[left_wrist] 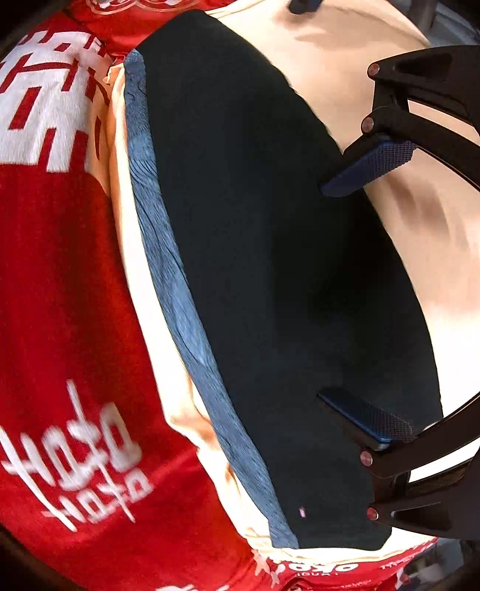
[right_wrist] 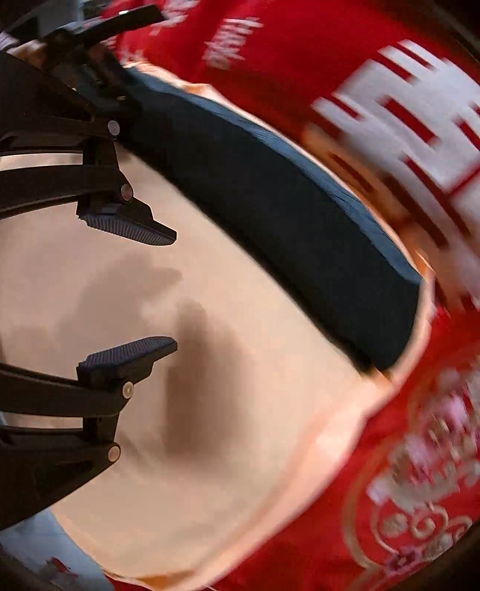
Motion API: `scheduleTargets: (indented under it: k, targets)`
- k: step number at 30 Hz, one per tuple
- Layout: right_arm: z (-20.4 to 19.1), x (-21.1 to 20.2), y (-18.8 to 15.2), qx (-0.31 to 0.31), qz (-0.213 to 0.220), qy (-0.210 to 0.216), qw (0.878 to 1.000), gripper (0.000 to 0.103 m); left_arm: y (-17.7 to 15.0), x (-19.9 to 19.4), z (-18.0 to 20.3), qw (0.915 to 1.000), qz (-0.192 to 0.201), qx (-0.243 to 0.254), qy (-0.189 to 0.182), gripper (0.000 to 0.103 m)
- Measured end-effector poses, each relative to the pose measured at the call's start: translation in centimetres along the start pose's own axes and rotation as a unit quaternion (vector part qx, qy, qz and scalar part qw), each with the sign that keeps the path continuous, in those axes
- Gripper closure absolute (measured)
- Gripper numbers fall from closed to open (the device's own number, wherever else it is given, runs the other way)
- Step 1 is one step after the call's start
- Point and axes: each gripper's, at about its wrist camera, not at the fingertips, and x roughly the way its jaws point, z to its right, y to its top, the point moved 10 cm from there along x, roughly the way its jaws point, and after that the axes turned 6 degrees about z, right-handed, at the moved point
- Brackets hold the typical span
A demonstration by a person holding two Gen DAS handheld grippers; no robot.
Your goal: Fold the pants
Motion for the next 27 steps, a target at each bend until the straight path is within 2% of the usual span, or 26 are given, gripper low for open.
scheduleTargets:
  k: [5, 10, 17, 18, 19, 21, 23, 27]
  targets:
    - [2.6, 1.0, 5.0, 0.044, 0.03, 0.005, 0.999, 0.048, 1.0, 1.7, 2.3, 0.9999, -0.009, -0.007, 0.011, 0.0]
    - [3.5, 2.8, 9.0, 0.066, 0.048, 0.026, 0.996, 0.048, 0.9, 3.4, 2.6, 0.9995, -0.016, -0.01, 0.026, 0.0]
    - [3.2, 4.6, 11.5, 0.072, 0.061, 0.04, 0.995, 0.049, 1.0, 3.7, 2.8, 0.9993, -0.012, -0.022, 0.027, 0.0]
    - [2.9, 4.8, 11.7, 0.071, 0.061, 0.037, 0.995, 0.053, 1.0, 3.7, 2.9, 0.9993, -0.011, -0.022, 0.028, 0.0]
    - [2.9, 4.7, 11.8, 0.071, 0.063, 0.032, 0.995, 0.067, 0.9, 4.6, 1.7, 0.9993, -0.01, -0.023, 0.028, 0.0]
    - [2.6, 4.4, 12.1, 0.065, 0.066, 0.032, 0.995, 0.077, 0.8, 4.5, 1.9, 0.9993, -0.009, -0.024, 0.029, 0.0]
    - [1.9, 3.3, 12.4, 0.036, 0.081, 0.023, 0.996, 0.081, 0.7, 4.6, 1.9, 0.9993, -0.009, -0.025, 0.028, 0.0]
    - [0.5, 1.9, 12.9, -0.022, 0.104, -0.005, 0.994, 0.081, 0.6, 4.3, 2.2, 0.9993, -0.011, -0.024, 0.027, 0.0]
